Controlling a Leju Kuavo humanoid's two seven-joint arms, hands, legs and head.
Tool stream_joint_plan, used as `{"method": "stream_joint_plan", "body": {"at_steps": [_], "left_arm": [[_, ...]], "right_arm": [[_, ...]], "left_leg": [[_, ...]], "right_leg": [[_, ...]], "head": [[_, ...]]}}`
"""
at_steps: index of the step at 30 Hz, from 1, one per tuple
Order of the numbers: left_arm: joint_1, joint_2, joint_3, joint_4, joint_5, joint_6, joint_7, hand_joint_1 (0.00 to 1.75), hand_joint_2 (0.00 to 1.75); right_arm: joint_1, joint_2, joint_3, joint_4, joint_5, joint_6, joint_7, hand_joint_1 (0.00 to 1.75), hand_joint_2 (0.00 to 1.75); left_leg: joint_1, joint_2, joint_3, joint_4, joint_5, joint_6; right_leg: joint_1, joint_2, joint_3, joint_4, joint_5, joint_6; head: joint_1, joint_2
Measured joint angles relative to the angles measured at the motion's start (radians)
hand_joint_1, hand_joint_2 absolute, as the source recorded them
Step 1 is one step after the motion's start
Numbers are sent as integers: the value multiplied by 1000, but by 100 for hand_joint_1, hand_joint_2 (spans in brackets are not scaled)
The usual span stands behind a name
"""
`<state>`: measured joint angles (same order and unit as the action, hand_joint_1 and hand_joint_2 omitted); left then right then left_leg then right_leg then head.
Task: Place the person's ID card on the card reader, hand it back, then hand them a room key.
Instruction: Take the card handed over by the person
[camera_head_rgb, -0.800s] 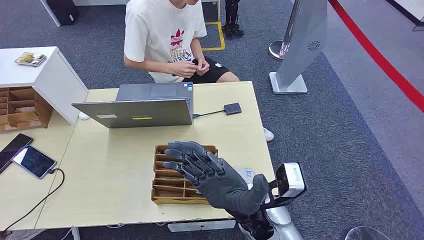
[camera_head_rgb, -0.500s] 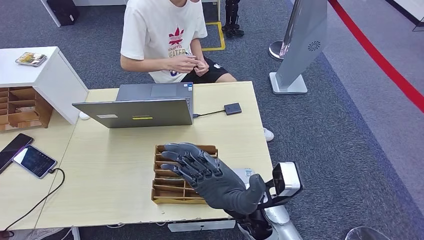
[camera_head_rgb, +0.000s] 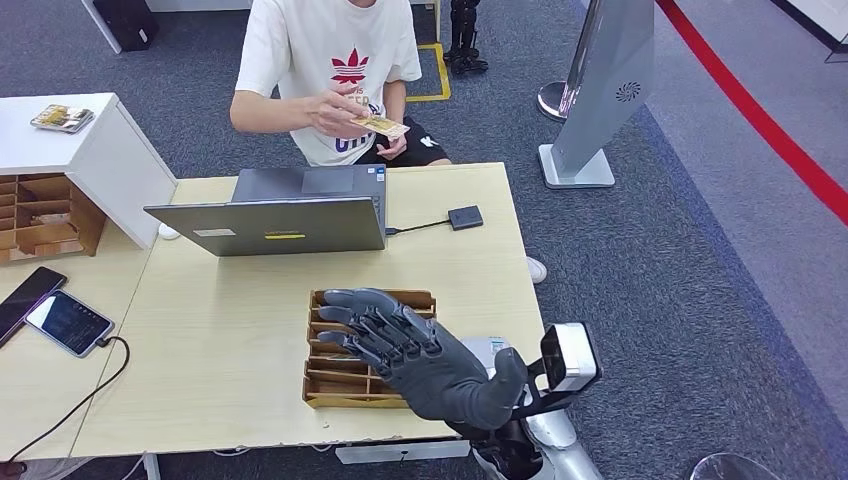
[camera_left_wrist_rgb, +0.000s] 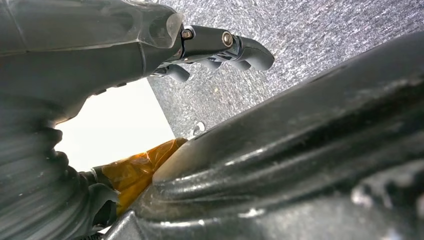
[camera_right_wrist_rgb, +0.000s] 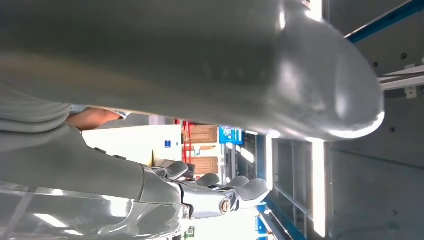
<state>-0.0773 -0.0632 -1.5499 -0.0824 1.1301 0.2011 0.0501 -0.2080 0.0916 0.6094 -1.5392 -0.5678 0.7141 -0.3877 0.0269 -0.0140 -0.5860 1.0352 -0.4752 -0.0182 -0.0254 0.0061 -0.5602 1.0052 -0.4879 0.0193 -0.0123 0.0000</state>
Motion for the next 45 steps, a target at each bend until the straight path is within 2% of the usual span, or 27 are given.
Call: {"method": "stream_joint_plan", "body": {"at_steps": [2,6,10,13,16,22,26,31,36,40,45], "left_arm": [[0,1,0,0,-4,4,1,0,175],[0,2,0,0,-21,16,2,0,175],[0,2,0,0,-28,18,4,0,175],[0,1,0,0,-26,30,6,0,175],[2,0,0,0,-23,42,8,0,175],[7,-9,0,0,-15,50,13,0,175],[7,-13,0,0,-17,50,13,0,175],[6,-14,0,0,-28,47,15,0,175],[4,-14,0,0,-74,38,23,0,175],[3,-12,0,0,-118,30,31,0,175],[1,-8,0,0,-154,23,39,0,175]], "right_arm": [[-5,3,1,-2,-7,0,2,0,0],[-8,7,7,-8,-15,-2,10,0,175],[-7,6,9,-15,18,-30,4,0,175],[-7,3,8,-27,92,-105,0,0,175],[-10,-3,0,-54,244,-270,-3,0,175],[-33,-10,-11,-142,676,-708,6,0,175],[-58,-10,-5,-164,872,-876,29,0,175],[-83,-8,10,-165,993,-962,54,0,175],[-134,-2,33,-136,1226,-1084,114,0,175],[-182,2,53,-84,1402,-1145,166,0,175],[-226,4,66,-9,1543,-1197,214,0,175]], "left_leg": [[0,0,0,0,0,0],[0,0,0,0,0,0],[0,0,0,0,0,0],[0,0,0,0,0,0],[0,0,0,0,0,0],[0,0,0,0,0,0],[0,0,0,0,0,0],[0,0,0,0,0,0],[0,0,0,0,0,0],[0,0,0,0,1,0],[0,0,0,0,1,0]], "right_leg": [[0,0,0,0,0,0],[0,0,0,0,0,0],[0,0,0,0,0,0],[0,0,0,0,0,0],[0,0,0,0,0,0],[0,0,0,0,0,0],[0,0,0,0,0,0],[0,0,0,0,0,0],[0,0,0,0,0,0],[0,0,0,0,0,0],[0,0,0,0,1,-1]], "head": [[0,0],[0,0],[0,0],[0,0],[0,0],[0,0],[0,0],[0,0],[0,0],[0,0],[0,0]]}}
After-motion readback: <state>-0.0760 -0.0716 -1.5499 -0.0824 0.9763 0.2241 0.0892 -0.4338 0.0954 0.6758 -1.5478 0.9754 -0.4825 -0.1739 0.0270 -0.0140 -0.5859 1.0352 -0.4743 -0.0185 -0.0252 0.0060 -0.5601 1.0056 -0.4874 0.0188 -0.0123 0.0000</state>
